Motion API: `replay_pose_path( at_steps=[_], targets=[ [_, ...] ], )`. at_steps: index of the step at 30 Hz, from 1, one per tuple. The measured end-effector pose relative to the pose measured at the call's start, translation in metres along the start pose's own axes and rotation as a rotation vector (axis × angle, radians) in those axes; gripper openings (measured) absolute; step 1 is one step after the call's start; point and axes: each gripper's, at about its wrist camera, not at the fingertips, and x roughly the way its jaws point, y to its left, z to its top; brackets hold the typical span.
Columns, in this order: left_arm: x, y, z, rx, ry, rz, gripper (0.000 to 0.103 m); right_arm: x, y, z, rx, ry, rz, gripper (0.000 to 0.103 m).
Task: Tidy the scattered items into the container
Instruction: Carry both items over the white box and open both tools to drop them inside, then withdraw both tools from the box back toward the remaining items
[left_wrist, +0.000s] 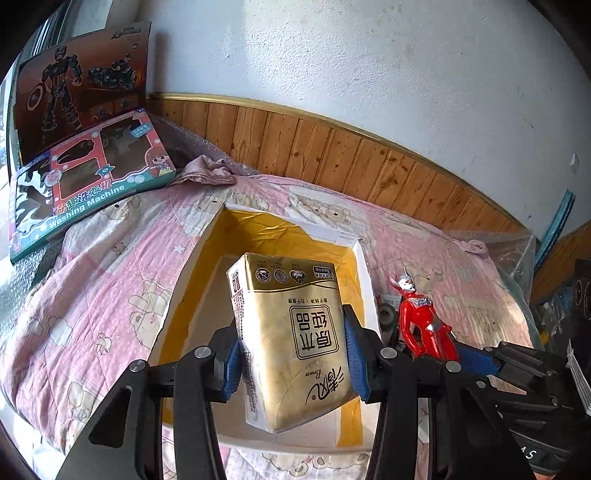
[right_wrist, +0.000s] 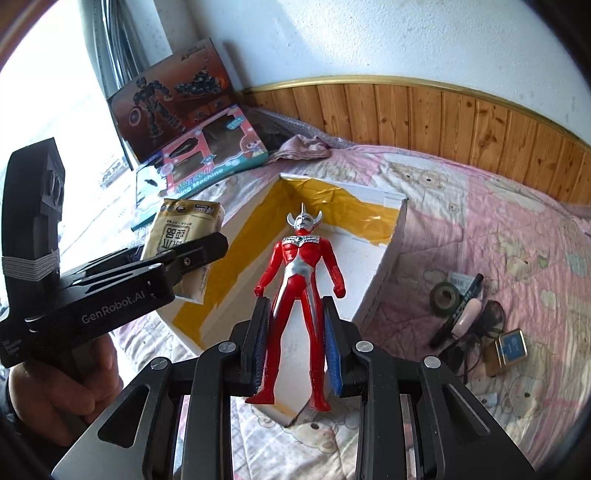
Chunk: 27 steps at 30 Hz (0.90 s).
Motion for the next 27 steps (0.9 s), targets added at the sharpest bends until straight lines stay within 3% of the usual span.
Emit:
replay_pose_path(
  at_steps=[6,19,21,27],
  targets=[
    [0.040,0.010,0.021,-0.020,0.083,0.012,0.048,0.038,-0.011,0.032,-0.017,0.042,-0.005,0.028],
    [0.140,0.029,0.049,-0.012,0.227,0.117,0.049,0.113,-0.039,0.077,-0.027,0.090,-0.001,0.032],
    [0.153,0.031,0.050,0.000,0.244,0.130,0.054,0.119,-0.045,0.078,-0.010,0.096,0.004,0.044],
    [0.158,0.035,0.051,-0.009,0.243,0.129,0.058,0.107,-0.050,0.070,0.040,0.070,0.047,0.044]
  ],
)
